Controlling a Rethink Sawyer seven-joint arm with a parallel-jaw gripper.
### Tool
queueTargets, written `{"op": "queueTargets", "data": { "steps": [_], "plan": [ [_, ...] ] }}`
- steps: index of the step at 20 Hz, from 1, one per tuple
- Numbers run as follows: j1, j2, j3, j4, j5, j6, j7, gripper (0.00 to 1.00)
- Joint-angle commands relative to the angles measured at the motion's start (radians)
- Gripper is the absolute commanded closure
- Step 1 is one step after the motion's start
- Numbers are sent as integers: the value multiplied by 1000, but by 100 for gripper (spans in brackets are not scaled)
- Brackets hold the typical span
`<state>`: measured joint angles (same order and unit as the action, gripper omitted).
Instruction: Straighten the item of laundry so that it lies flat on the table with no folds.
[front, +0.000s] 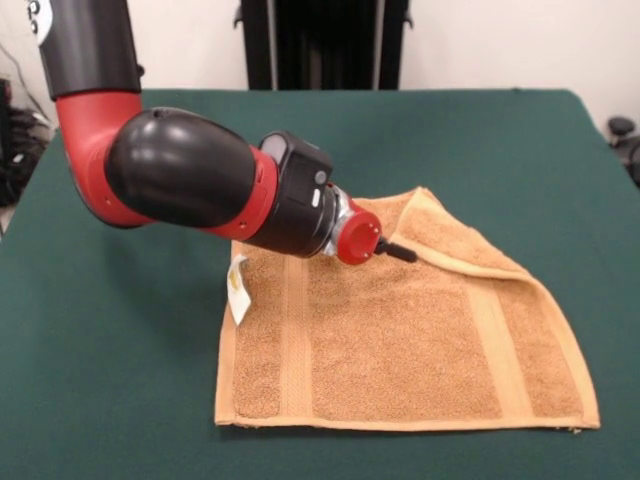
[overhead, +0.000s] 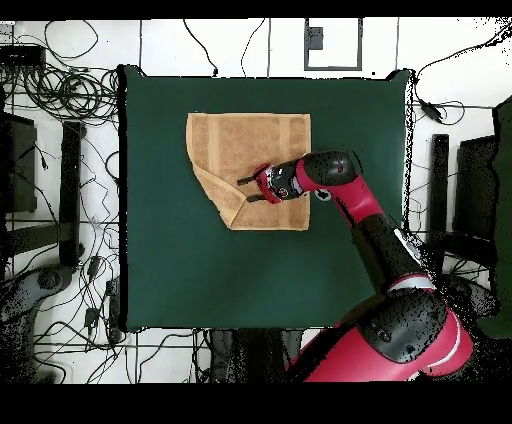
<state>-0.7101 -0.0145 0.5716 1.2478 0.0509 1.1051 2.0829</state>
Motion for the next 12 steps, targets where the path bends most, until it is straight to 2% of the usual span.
{"op": "queueTargets", "data": {
  "steps": [1,12],
  "plan": [
    [63,37,97,85,35,-219,0,0],
    [68,-1,94,145,36,-269,36,0]
  ]
}}
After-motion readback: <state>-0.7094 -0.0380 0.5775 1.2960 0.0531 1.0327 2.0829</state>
